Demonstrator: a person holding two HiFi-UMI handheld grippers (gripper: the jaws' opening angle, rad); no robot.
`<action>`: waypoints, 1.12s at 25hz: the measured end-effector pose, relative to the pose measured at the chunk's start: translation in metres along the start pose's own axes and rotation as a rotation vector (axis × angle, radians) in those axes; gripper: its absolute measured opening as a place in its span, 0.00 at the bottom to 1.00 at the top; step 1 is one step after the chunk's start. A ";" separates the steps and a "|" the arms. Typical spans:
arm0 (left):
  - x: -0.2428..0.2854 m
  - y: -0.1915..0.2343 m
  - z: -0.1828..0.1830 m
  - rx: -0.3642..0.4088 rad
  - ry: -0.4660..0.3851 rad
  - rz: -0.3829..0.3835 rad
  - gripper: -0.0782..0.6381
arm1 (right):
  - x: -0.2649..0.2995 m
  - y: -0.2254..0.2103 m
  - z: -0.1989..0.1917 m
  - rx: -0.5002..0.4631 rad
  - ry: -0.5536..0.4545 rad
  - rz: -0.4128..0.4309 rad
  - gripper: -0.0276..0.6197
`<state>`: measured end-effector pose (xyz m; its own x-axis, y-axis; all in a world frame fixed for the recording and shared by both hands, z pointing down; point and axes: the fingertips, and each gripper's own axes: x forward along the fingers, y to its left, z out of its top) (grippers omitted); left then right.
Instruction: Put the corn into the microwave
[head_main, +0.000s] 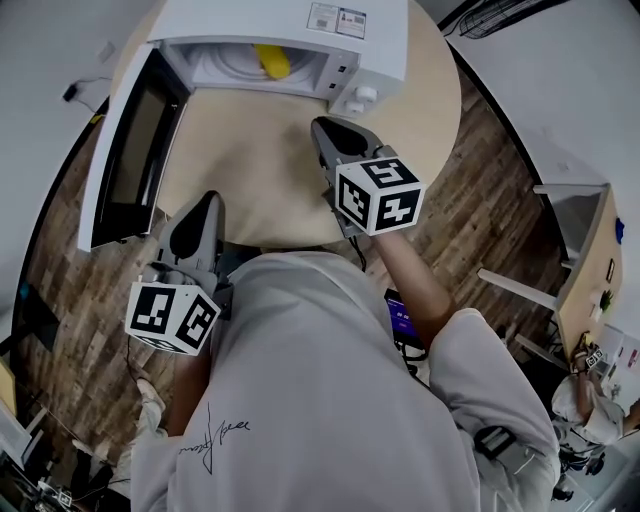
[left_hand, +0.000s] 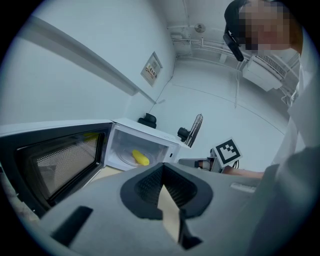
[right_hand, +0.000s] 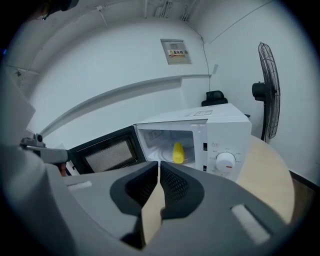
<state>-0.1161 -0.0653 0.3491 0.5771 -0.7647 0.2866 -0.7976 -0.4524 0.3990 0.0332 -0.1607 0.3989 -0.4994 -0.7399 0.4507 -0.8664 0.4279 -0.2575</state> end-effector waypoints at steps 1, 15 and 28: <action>0.000 0.000 -0.001 -0.003 -0.001 0.001 0.09 | -0.003 0.000 0.000 0.000 -0.001 0.000 0.08; -0.009 0.006 -0.003 0.003 -0.012 0.051 0.09 | -0.042 0.012 -0.015 0.059 0.003 0.006 0.06; -0.015 0.016 -0.019 -0.020 0.015 0.121 0.09 | -0.072 0.013 -0.034 0.054 0.018 0.025 0.06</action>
<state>-0.1343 -0.0520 0.3674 0.4795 -0.8063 0.3463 -0.8579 -0.3478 0.3783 0.0576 -0.0843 0.3921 -0.5212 -0.7198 0.4585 -0.8527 0.4170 -0.3147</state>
